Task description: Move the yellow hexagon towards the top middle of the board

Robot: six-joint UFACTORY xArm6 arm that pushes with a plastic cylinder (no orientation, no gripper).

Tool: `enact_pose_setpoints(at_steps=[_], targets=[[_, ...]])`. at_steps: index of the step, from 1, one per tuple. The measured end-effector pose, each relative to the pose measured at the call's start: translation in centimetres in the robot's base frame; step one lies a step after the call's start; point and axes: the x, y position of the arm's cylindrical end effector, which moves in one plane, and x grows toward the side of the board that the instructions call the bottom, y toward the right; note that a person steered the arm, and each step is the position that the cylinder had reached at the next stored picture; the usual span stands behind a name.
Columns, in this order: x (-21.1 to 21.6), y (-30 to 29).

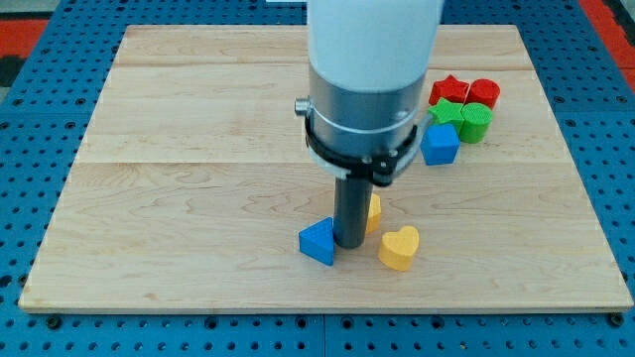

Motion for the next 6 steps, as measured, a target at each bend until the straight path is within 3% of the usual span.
enact_pose_setpoints(at_steps=[2,4,5,6], targets=[[-3.5,5.1],[-8.8,0.8],[-9.9,1.5],[-8.0,1.6]])
